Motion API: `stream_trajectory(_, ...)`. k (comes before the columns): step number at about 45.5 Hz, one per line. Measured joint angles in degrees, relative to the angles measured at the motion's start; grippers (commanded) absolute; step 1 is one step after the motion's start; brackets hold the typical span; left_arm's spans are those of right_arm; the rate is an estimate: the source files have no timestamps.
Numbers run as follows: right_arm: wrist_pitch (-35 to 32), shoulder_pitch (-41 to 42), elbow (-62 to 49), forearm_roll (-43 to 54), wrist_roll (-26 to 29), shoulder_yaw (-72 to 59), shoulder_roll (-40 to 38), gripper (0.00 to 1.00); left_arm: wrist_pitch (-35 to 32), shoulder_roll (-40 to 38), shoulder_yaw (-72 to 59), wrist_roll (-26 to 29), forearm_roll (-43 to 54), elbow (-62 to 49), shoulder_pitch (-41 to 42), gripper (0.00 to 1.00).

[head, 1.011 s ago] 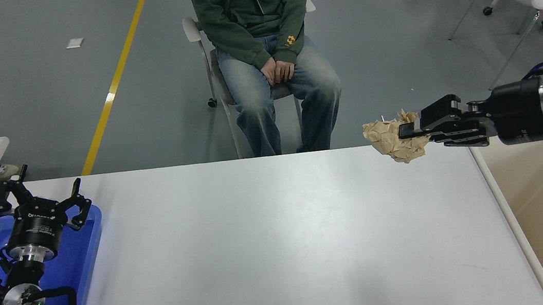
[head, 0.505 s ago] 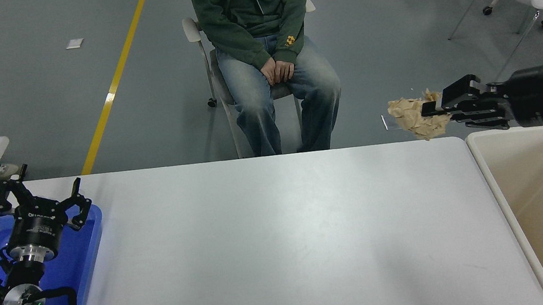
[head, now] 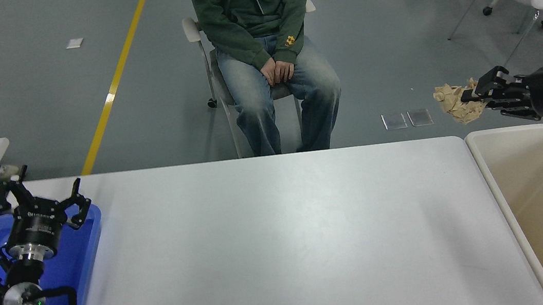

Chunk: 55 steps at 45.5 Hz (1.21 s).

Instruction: Clean the table surface

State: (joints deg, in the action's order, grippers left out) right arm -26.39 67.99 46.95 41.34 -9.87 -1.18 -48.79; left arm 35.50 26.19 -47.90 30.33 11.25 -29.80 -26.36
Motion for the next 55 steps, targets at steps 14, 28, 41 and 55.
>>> stream_trajectory(14, 2.2, -2.5, -12.8, 0.0, 0.0, -5.4, 5.3, 0.00, 0.0, 0.0, 0.0, 0.0, 0.0, 0.0, 0.0, 1.00)
stream_trajectory(28, 5.1, -5.8, -23.7, 0.0, 0.0, -7.6, 9.1, 0.00, 0.0, 0.0, 0.0, 0.0, 0.0, 0.0, 0.0, 1.00)
stream_trajectory(41, 11.4, -8.3, -29.0, -0.6, 0.0, -7.9, 12.5, 0.00, 0.0, 0.0, 0.0, 0.0, 0.0, 0.0, 0.0, 1.00)
stream_trajectory(55, 19.5, -12.1, -30.5, -5.6, 0.0, -7.4, 16.0, 0.00, 0.0, 0.0, 0.0, 0.0, 0.0, 0.0, 0.0, 1.00)
